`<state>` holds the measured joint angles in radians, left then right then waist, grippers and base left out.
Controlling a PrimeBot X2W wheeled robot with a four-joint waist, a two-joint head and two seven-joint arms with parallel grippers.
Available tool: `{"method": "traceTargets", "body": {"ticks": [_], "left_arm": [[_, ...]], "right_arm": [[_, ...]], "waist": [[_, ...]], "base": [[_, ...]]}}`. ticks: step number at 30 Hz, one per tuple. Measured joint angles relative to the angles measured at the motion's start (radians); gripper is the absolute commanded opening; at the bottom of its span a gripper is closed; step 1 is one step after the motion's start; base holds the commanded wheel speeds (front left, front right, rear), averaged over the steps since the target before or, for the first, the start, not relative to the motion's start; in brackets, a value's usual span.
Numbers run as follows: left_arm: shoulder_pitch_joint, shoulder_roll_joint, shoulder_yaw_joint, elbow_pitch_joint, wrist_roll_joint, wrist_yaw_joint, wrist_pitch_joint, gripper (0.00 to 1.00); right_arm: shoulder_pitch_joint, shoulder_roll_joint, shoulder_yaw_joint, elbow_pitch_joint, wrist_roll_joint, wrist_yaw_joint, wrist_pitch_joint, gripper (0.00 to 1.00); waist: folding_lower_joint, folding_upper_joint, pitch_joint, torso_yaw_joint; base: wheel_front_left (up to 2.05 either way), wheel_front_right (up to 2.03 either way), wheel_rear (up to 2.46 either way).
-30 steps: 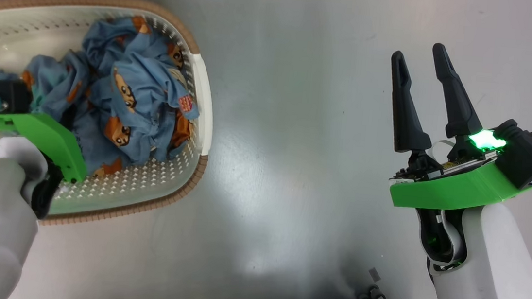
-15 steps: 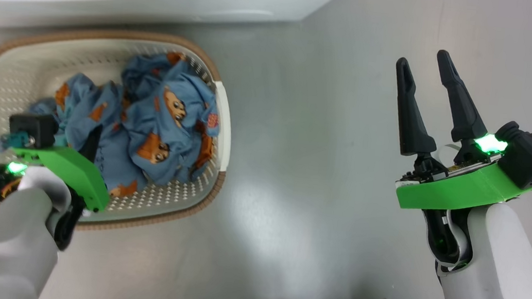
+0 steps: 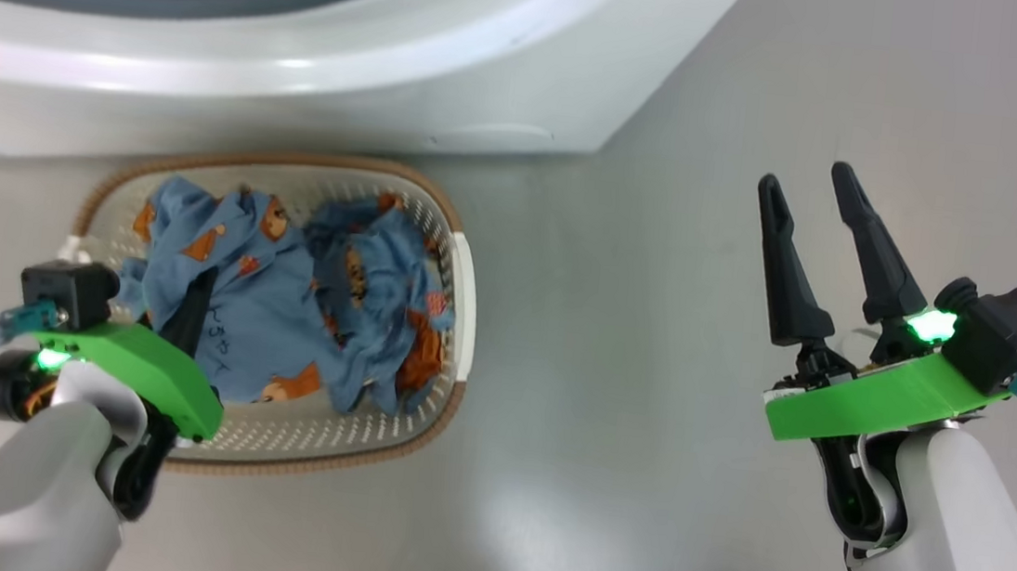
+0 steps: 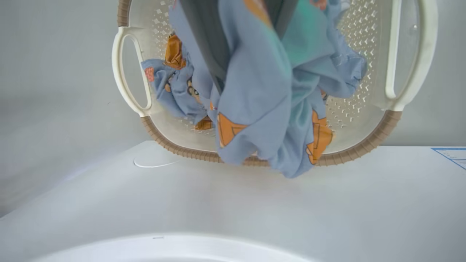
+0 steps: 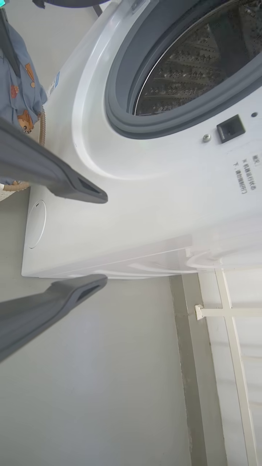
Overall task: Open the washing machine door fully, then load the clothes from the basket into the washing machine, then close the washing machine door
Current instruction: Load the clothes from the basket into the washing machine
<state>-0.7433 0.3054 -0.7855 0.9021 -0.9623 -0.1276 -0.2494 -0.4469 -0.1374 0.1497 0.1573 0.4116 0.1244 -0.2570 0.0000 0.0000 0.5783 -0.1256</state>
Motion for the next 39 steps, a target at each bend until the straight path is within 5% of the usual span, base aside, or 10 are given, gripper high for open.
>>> {"method": "traceTargets", "body": {"ticks": [20,39], "left_arm": [[0.347,-0.033,0.365,-0.400,0.268,0.001,0.000,0.00],[0.580,-0.094,0.498,-0.761,0.419,0.044,-0.003,0.00]], "right_arm": [[0.099,-0.027,0.027,0.046,0.033,0.000,0.000,1.00],[0.193,-0.053,0.027,0.064,0.058,0.000,0.000,1.00]], "waist": [[0.0000,0.0000,-0.261,0.055],[0.0000,0.0000,-0.445,0.079]], "base": [[0.00,0.00,0.00],[0.00,0.00,0.00]]}}
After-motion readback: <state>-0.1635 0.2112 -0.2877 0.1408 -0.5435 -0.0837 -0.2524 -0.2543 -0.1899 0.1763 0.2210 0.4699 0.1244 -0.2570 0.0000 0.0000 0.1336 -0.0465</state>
